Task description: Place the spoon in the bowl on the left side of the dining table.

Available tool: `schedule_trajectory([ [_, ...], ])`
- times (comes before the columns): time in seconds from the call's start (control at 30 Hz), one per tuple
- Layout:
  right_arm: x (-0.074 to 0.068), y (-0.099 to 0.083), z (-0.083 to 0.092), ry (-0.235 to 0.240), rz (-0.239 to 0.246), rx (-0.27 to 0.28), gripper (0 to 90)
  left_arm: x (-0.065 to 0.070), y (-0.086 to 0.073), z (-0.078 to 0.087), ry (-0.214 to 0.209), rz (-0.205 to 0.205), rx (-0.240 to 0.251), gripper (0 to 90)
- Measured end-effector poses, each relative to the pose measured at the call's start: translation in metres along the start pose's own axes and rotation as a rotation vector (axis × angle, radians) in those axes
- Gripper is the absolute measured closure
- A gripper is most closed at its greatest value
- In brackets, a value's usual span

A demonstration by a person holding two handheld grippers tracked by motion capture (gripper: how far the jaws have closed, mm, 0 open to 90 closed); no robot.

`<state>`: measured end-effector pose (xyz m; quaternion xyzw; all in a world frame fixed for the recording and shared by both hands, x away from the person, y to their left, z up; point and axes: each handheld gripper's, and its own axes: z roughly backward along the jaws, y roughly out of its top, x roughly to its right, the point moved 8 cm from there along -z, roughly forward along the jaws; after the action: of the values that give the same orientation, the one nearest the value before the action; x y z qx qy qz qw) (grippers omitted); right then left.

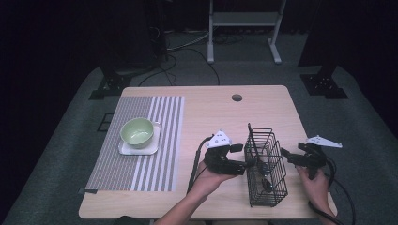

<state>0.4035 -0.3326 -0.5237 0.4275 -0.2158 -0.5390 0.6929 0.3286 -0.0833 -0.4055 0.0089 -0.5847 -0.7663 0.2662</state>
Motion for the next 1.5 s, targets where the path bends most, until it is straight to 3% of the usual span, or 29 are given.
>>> schedule_trajectory([
  [0.27, 0.000, 0.000, 0.000, 0.001, 0.000, 0.000, 12.3, 0.000, 0.001, -0.003, 0.000, 0.011, 0.008, 54.5],
  [0.57, 0.000, 0.000, 0.000, 0.002, 0.000, 0.000, 12.3, 0.001, 0.003, -0.005, -0.032, -0.002, 0.035, 83.7],
  [0.67, 0.000, 0.000, 0.000, 0.003, -0.002, 0.001, 12.3, 0.002, 0.005, -0.003, -0.050, 0.014, 0.056, 88.1],
  [0.83, 0.000, 0.000, 0.000, 0.003, 0.000, 0.001, 12.3, 0.004, 0.006, -0.003, -0.071, 0.037, 0.069, 89.2],
  [0.93, 0.000, 0.000, 0.000, 0.005, -0.002, 0.002, 12.3, 0.004, 0.006, -0.003, -0.096, 0.078, 0.082, 89.4],
  [1.5, 0.000, 0.000, 0.000, 0.003, -0.004, 0.002, 12.3, 0.009, 0.019, 0.007, -0.097, 0.079, 0.112, 89.5],
])
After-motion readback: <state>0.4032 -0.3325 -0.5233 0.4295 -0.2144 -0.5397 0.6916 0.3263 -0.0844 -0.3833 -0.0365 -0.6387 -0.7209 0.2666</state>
